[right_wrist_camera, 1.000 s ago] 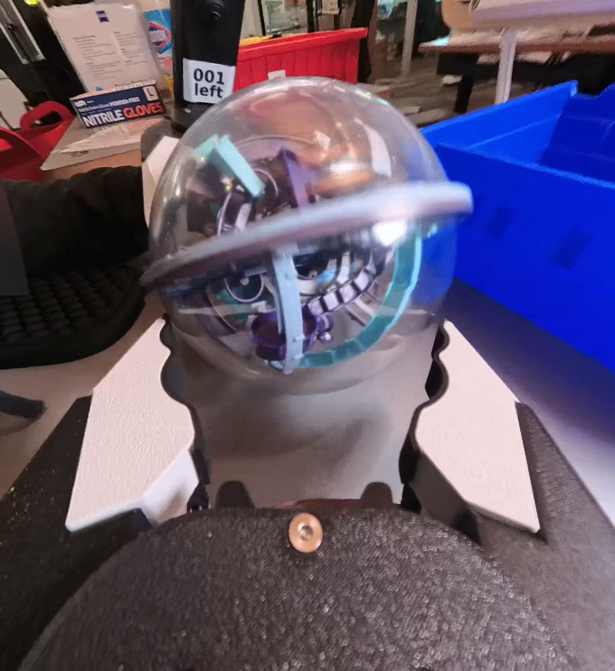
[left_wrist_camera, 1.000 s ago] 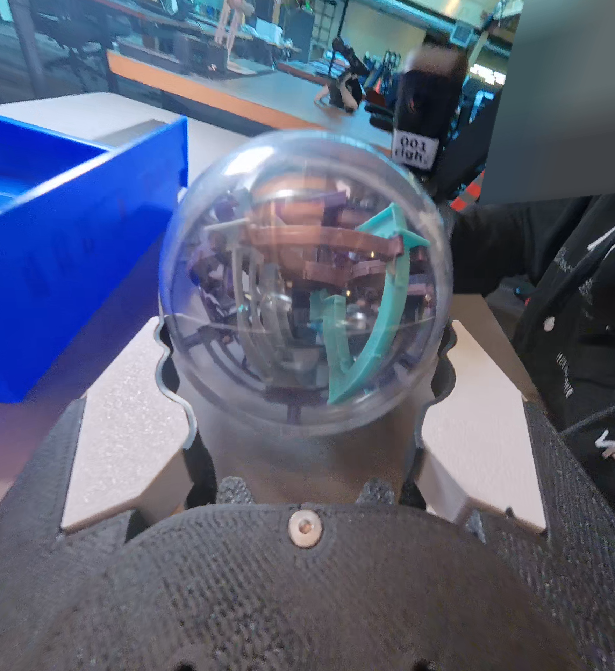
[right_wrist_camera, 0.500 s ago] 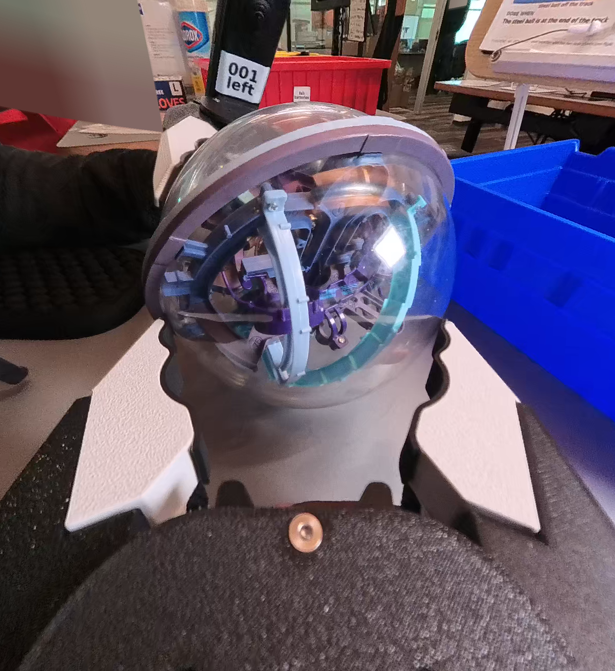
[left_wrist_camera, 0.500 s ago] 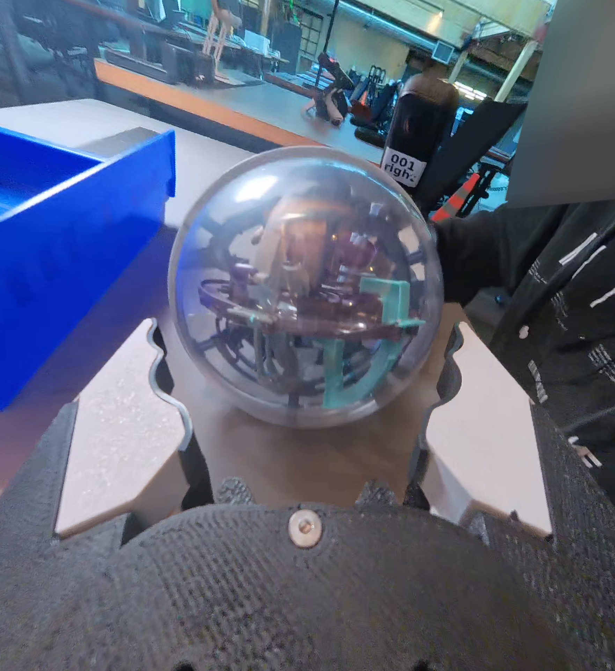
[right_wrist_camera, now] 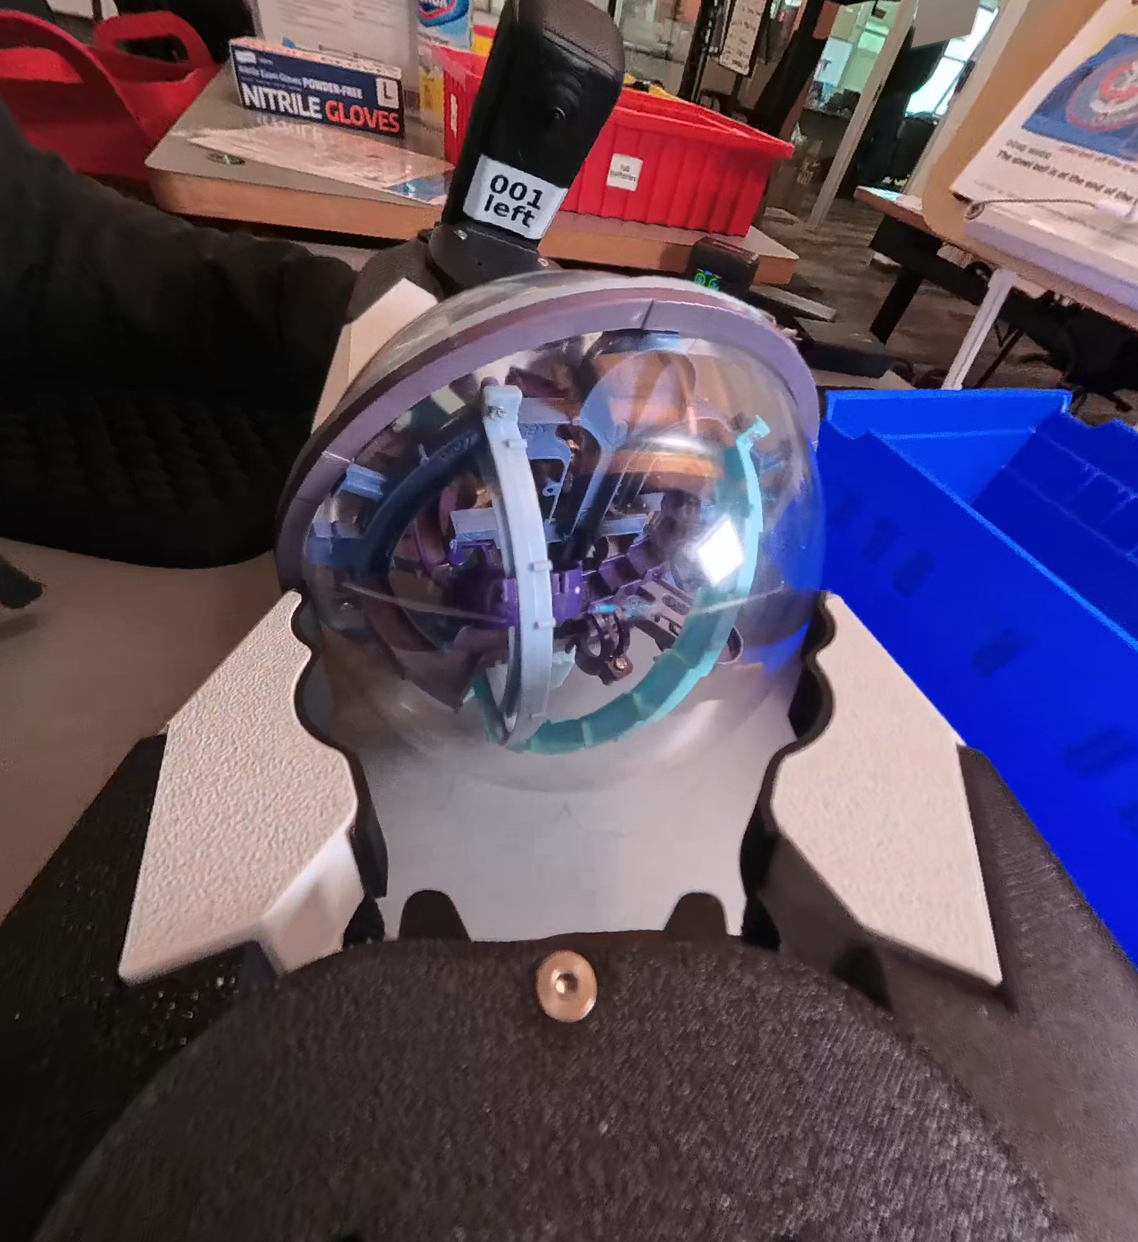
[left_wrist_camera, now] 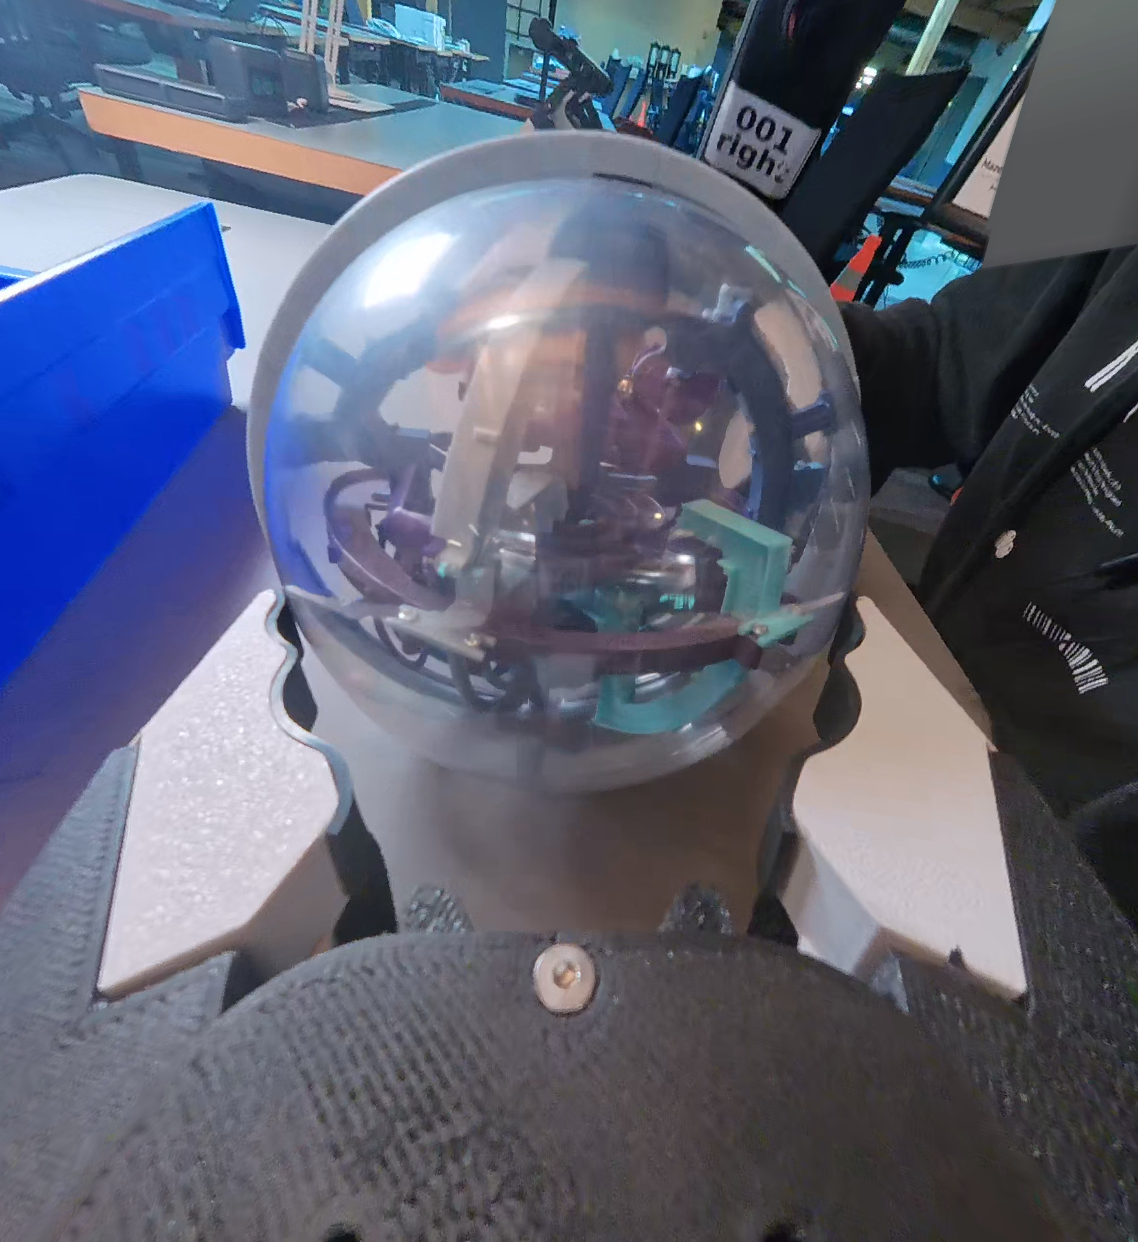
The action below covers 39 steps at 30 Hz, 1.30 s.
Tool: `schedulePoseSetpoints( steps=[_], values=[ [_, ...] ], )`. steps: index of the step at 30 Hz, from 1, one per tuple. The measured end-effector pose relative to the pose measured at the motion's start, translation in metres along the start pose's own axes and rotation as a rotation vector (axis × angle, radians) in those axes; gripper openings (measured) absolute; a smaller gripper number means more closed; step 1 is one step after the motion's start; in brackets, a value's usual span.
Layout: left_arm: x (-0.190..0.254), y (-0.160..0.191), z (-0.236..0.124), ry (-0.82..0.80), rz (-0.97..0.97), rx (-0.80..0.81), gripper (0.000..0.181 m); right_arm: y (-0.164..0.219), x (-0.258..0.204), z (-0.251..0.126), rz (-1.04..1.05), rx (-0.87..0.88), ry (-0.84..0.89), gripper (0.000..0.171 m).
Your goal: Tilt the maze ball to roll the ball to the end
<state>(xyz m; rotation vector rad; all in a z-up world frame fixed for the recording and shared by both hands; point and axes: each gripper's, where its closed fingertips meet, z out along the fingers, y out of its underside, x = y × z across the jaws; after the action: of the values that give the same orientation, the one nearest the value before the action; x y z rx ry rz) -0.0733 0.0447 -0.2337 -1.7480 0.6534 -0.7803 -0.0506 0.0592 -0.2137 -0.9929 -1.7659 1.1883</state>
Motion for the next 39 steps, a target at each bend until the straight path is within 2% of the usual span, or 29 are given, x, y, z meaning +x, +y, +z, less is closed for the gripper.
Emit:
schedulePoseSetpoints(
  steps=[8, 12, 17, 23, 31, 37, 39],
  values=[
    [0.009, 0.013, 0.004, 0.003, 0.042, -0.040, 0.150, -0.010, -0.009, -0.005, -0.083, -0.032, -0.030, 0.137],
    [0.010, 0.025, 0.009, 0.002, 0.067, -0.115, 0.148, -0.016, -0.013, -0.006, -0.119, -0.050, -0.053, 0.137],
    [0.013, 0.026, 0.011, 0.008, 0.077, -0.120, 0.145, -0.019, -0.016, -0.006, -0.080, -0.008, -0.059, 0.137],
    [0.018, 0.003, 0.014, 0.031, -0.039, -0.012, 0.145, -0.017, -0.009, -0.015, 0.077, 0.056, -0.064, 0.138],
    [0.014, -0.019, 0.014, 0.016, -0.219, 0.051, 0.145, -0.006, -0.001, -0.021, 0.373, 0.100, -0.114, 0.139],
    [0.004, -0.025, 0.013, -0.024, -0.437, 0.054, 0.143, 0.011, 0.000, -0.017, 0.659, 0.082, -0.219, 0.138],
    [-0.001, -0.026, 0.010, -0.042, -0.451, 0.069, 0.141, 0.010, 0.005, -0.018, 0.672, 0.095, -0.197, 0.134]
  ],
)
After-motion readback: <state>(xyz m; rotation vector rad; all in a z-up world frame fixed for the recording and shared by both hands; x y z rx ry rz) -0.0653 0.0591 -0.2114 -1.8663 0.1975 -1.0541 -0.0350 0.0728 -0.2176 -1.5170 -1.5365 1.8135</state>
